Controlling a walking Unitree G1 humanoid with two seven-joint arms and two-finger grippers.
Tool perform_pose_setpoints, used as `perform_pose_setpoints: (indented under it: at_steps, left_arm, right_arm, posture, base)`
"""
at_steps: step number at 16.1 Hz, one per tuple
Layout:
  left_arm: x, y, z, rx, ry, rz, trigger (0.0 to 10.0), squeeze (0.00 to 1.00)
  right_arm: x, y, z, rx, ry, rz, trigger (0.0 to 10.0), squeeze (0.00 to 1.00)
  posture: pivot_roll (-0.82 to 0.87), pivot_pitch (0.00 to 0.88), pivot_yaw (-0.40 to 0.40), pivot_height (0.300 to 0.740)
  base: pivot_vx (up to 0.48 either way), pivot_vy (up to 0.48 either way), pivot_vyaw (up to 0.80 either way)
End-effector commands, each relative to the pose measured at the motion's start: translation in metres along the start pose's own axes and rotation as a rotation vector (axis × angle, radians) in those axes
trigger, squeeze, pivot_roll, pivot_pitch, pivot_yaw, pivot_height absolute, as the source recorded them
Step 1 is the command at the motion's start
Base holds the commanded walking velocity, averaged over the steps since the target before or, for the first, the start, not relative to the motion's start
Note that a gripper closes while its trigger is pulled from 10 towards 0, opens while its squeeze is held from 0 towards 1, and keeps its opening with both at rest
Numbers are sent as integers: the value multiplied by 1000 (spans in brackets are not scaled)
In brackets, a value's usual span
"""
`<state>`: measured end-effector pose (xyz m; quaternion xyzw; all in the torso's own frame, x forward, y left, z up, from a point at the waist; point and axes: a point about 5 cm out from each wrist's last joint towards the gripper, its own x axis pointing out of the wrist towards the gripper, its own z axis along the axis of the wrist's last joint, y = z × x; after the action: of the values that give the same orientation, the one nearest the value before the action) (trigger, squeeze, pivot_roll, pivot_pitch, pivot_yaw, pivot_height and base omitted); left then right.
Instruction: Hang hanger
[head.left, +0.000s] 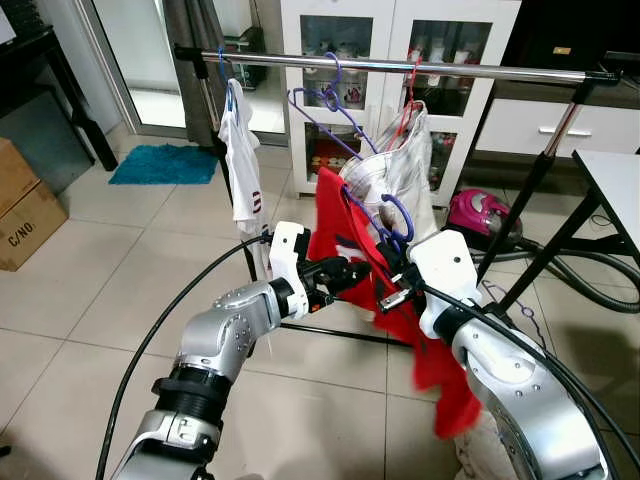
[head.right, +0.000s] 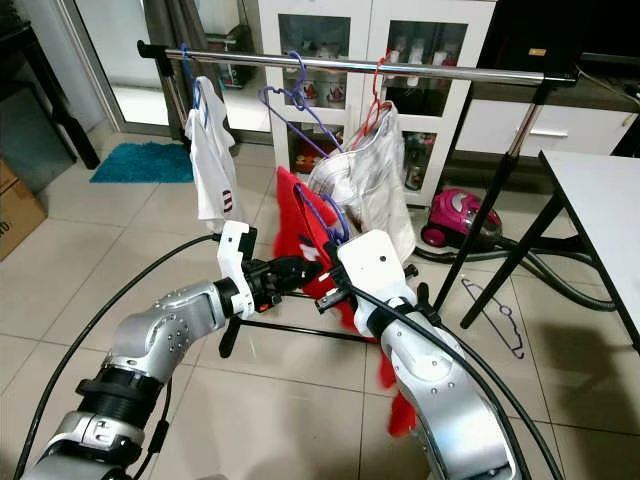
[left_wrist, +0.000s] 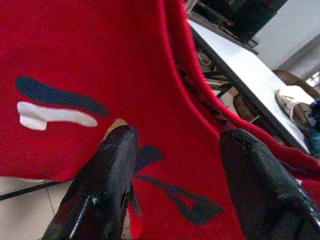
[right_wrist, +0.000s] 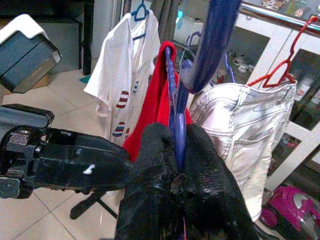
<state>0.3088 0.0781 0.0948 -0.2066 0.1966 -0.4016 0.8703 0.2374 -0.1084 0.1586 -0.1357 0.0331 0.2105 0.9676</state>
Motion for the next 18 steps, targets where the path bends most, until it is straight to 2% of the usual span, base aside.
perform_pose_setpoints:
  at_steps: [1, 4, 7, 9, 11, 12, 18]
  left_arm:
    - [-1, 3, 4, 35, -4, 12, 0, 0]
    - [0, 3, 5, 54, -25, 2, 0, 0]
    - [3, -2, 7, 54, -43, -63, 0, 0]
    - [6, -1, 8, 66, -37, -50, 0, 0]
    - [6, 0, 8, 59, -39, -56, 2235, 0]
    - [6, 1, 7, 57, -28, -51, 0, 0]
    - [3, 0, 3, 50, -22, -75, 0, 0]
  right_arm:
    - [0, -2, 9, -6, -48, -12, 0, 0]
    - [1, -3, 11, 0, -60, -4, 0, 0]
    - [2, -1, 12, -1, -65, 14, 0, 0]
    - [3, 1, 12, -9, -65, 48, 0, 0]
    - [3, 1, 12, -15, -67, 86, 0, 0]
    - [3, 2, 12, -21, -71, 114, 0, 0]
    - [2, 3, 12, -19, -89, 205, 0, 0]
  posture:
    - [-52, 0, 61, 740]
    - [-49, 0, 59, 740]
    - [-49, 0, 59, 740]
    - [-49, 0, 59, 740]
    - [-49, 0, 59, 740]
    - [-49, 0, 59, 740]
    - [-50, 0, 66, 740]
  base:
    - [0, 0, 0]
    - [0, 0, 0]
    - [0, 0, 0]
    - [0, 0, 0]
    - [0, 0, 0]
    - [0, 0, 0]
    - [0, 0, 0]
